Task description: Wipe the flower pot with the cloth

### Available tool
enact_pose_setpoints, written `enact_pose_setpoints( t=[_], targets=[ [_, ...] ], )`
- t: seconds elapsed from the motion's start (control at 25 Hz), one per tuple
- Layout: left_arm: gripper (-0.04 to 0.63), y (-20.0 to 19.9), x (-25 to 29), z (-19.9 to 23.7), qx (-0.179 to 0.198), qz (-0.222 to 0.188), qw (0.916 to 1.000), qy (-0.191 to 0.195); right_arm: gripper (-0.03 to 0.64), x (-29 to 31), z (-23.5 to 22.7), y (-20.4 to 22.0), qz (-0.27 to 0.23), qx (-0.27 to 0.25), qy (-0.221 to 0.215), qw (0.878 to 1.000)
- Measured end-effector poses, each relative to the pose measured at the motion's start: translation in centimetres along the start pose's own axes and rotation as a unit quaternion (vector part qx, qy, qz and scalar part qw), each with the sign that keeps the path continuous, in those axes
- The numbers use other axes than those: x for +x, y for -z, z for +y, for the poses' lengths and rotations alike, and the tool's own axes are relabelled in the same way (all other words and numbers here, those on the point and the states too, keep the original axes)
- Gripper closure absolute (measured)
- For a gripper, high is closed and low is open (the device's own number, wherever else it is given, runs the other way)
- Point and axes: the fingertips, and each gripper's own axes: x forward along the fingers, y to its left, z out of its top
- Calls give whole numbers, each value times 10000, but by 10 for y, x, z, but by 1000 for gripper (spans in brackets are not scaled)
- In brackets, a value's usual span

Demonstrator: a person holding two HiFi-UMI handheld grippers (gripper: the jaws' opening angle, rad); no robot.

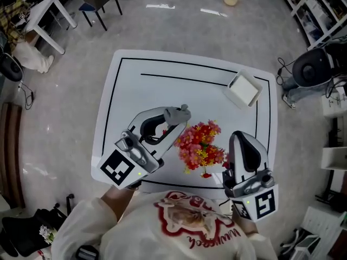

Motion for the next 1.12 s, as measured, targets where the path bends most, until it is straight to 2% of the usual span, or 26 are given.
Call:
enact_pose_setpoints(
  t=[0.16,0.36,0.64,0.8,0.96,1.12],
  targets=[
    [541,13,4,9,176,258,9991,276,618,3,-7,2,-2,-46,171,9998],
    [541,45,11,24,391,857,9949,360,618,3,-7,9,117,11,183,9998],
    [541,84,20,49,125,1217,9907,599,618,7,-11,13,165,115,168,9997],
    [541,117,27,54,82,1591,9815,1063,618,6,-14,19,229,156,182,9995],
    [541,146,36,44,546,1971,9651,1638,618,5,-18,24,276,228,256,9990],
    [541,172,41,29,692,2152,9501,2148,618,5,-18,26,290,224,286,9989]
  ],
)
